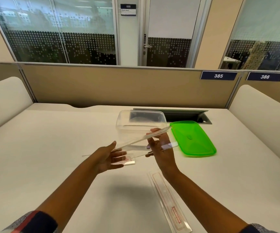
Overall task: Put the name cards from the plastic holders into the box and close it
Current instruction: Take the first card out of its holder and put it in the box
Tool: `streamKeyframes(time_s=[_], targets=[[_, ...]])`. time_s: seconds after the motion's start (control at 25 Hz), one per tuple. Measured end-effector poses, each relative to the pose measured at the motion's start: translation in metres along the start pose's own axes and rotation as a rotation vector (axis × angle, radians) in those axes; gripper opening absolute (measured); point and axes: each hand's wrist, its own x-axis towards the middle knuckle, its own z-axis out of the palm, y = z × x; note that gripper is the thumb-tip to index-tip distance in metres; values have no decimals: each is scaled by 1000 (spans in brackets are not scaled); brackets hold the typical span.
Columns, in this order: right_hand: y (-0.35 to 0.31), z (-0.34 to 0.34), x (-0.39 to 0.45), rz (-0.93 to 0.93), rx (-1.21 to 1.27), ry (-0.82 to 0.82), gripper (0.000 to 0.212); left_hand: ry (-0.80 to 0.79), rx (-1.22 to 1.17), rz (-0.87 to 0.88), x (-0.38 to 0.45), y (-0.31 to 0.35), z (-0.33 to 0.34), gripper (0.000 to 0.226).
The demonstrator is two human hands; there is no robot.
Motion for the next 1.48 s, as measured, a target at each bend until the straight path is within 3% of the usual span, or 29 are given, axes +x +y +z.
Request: streamKeyframes(time_s=[0.08,0.16,0.44,0.56,0.72,0.84,1.0,1.2,1.28,1.48], targets=[[4,-5,3,38,44,-15,26,-92,-133,-19,4,2,-5,44],[8,-11,7,28,65,-28,27,-87,-158,3,7,4,-6,39],[17,-17,18,-13,89,-92,24,94,31,41,19,9,-14,20],[17,-22,26,44,57,-108,66,63,13,-3,22,15,-18,9],[23,-34,38,35,114,-153,57,26,-20,8,25,24,-16,7],[27,-48,49,89,153,-20,26,24,-167,131,31,33,-17,3],[28,-58,71,265,85,137,27,26,-192,249,45,44,-17,8],[29,-64,106,476,209,154,25,87,-86,295,68,56,-9,11],[30,-67,123,476,147,139,23,123,-30,333,76,70,-4,12],[39,-64,170,394,-82,299,22,141,78,450,98,111,13,14]])
